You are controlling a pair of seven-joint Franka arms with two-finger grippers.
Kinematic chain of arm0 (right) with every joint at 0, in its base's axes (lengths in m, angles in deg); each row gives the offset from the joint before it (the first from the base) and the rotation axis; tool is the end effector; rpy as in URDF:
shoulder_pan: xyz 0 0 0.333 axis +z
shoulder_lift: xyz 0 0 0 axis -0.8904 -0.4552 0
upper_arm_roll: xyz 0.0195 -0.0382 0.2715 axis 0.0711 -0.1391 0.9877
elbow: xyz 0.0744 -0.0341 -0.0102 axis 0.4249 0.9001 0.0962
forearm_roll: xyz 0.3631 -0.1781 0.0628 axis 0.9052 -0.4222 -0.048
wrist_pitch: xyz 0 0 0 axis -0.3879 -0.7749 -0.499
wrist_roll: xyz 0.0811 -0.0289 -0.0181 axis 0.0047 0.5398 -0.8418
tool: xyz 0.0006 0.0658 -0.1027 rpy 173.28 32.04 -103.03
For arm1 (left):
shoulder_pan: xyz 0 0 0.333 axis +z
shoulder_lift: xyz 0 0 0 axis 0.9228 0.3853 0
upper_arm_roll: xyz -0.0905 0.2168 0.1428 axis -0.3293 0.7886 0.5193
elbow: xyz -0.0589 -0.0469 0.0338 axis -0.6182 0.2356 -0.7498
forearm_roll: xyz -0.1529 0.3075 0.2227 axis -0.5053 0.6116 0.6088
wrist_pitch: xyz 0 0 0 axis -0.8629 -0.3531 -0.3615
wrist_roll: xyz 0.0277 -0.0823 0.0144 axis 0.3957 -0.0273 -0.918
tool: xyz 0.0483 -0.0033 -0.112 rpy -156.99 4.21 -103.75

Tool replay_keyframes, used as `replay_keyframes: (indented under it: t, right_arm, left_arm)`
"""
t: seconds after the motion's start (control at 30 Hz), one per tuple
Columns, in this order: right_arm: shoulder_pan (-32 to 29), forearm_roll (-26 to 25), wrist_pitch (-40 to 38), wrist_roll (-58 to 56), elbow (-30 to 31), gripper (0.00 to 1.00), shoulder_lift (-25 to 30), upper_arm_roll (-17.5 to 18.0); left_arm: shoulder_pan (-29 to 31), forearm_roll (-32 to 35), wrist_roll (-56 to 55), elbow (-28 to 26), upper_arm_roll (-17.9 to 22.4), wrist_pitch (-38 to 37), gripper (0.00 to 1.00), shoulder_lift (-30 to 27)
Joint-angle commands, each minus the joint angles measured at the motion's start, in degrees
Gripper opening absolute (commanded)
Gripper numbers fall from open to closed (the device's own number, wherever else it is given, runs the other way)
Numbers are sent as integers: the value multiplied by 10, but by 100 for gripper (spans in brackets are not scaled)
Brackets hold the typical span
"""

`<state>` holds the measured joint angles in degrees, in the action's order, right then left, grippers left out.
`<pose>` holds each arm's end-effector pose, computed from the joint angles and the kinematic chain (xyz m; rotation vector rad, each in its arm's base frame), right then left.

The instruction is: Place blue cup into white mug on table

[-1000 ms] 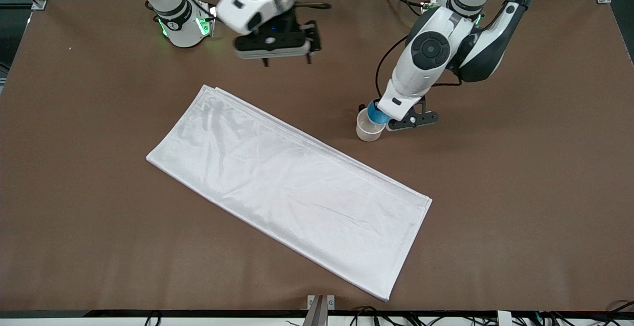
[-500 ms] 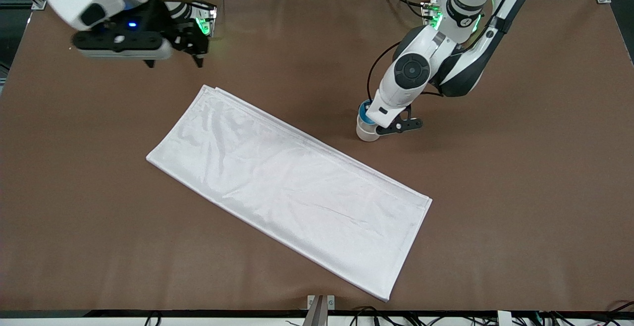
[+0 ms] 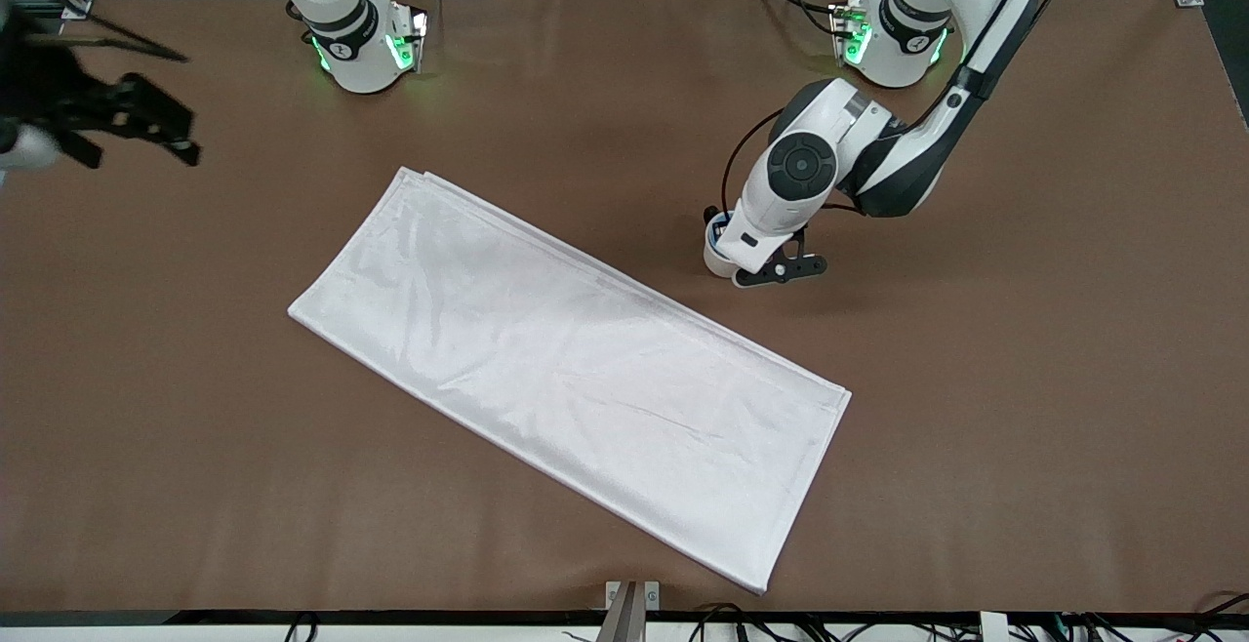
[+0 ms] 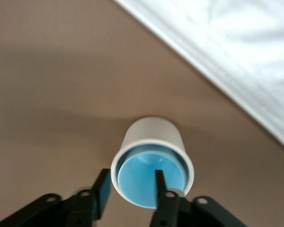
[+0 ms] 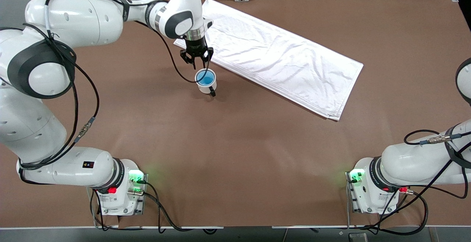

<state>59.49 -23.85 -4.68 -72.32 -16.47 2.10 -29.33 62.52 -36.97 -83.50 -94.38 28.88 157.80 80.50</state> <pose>0.5669 0.0470 0.6493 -3.1152 0.0147 0.0375 0.4828 -0.3540 0.2492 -3.0872 -0.2269 0.2884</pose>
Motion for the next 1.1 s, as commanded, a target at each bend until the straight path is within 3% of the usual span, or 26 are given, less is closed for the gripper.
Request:
replay_keyframes:
  t: [0.0, 0.27, 0.53, 0.77, 0.93, 1.0, 1.07]
  right_arm:
    - [1, 19, 38, -18, 56, 100, 18, -36]
    - [1, 19, 123, -19, 138, 100, 32, -49]
    - [2, 19, 159, -21, 170, 100, 34, -61]
    - [5, 19, 227, -20, 241, 100, 57, -60]
    - [6, 19, 229, -20, 240, 100, 56, -58]
    - [7, 19, 226, -20, 240, 100, 56, -57]
    - [7, 19, 224, -20, 240, 100, 56, -56]
  left_arm:
    - [16, 15, 19, 84, 5, -59, 100, 1]
    - [45, 32, 31, 153, 9, -67, 100, 4]
    - [60, 46, 68, 153, 9, -82, 100, -1]
    - [80, 45, 150, 149, 8, -120, 100, -17]
    - [90, 45, 209, 148, 11, -123, 100, -27]
    - [85, 45, 249, 143, 33, -124, 100, -47]
    - [64, 38, 300, 139, 82, -129, 100, -67]
